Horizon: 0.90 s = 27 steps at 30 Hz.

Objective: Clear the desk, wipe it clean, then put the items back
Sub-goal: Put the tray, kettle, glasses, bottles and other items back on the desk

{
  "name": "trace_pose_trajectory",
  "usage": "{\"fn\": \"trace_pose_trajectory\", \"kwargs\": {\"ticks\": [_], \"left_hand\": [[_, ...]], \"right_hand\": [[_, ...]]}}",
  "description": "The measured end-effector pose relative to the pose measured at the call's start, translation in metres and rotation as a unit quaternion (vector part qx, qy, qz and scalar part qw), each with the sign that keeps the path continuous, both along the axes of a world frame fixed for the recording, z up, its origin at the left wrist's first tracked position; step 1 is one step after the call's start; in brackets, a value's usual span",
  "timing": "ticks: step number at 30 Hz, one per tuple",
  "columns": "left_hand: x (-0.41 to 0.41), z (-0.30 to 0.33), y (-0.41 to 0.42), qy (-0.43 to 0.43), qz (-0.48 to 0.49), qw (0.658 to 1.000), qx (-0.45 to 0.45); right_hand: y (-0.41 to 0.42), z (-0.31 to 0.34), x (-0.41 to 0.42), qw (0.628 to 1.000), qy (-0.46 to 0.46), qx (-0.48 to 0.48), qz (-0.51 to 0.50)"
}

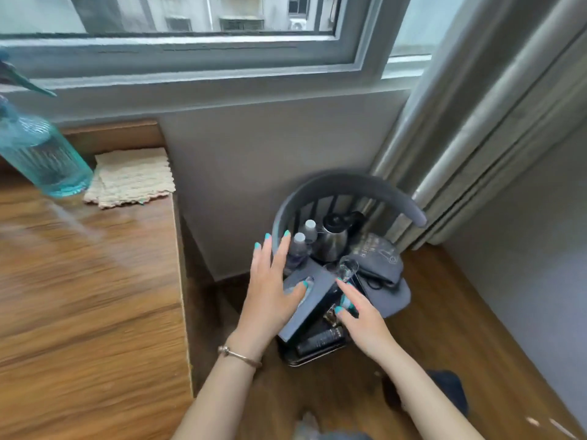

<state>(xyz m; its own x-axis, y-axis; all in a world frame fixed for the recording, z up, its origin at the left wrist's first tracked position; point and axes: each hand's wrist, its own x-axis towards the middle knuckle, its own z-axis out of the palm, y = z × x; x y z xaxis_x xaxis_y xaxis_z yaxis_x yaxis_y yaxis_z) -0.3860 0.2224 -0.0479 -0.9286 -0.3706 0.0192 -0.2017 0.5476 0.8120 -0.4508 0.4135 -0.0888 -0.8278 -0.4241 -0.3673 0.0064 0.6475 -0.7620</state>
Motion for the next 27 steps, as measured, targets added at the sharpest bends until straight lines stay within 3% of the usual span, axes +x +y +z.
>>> {"fn": "trace_pose_trajectory", "kwargs": {"ticks": [6,10,13,16,20,27], "left_hand": [[-0.015,-0.100,0.052,-0.144,0.054,0.987,0.037],[-0.033,-0.178,0.054,-0.287,0.045,0.953,-0.080],[-0.055,-0.216,0.047,-0.362,0.012,0.926,-0.104],[-0.076,-0.247,0.034,-0.380,-0.017,0.912,-0.155],[-0.088,-0.272,0.019,-0.395,-0.025,0.900,-0.182],[-0.085,-0.261,0.028,-0.296,0.020,0.934,-0.200]], "right_hand": [[0.044,-0.088,-0.044,0.994,-0.045,0.085,0.050],[0.033,-0.142,-0.094,0.970,-0.004,0.201,0.140],[0.011,-0.177,-0.134,0.982,-0.031,0.155,0.100],[-0.006,-0.209,-0.159,0.994,-0.078,0.071,0.029],[-0.018,-0.232,-0.171,0.993,-0.115,0.013,0.037],[-0.010,-0.230,-0.168,0.993,-0.108,-0.035,-0.014]]}}
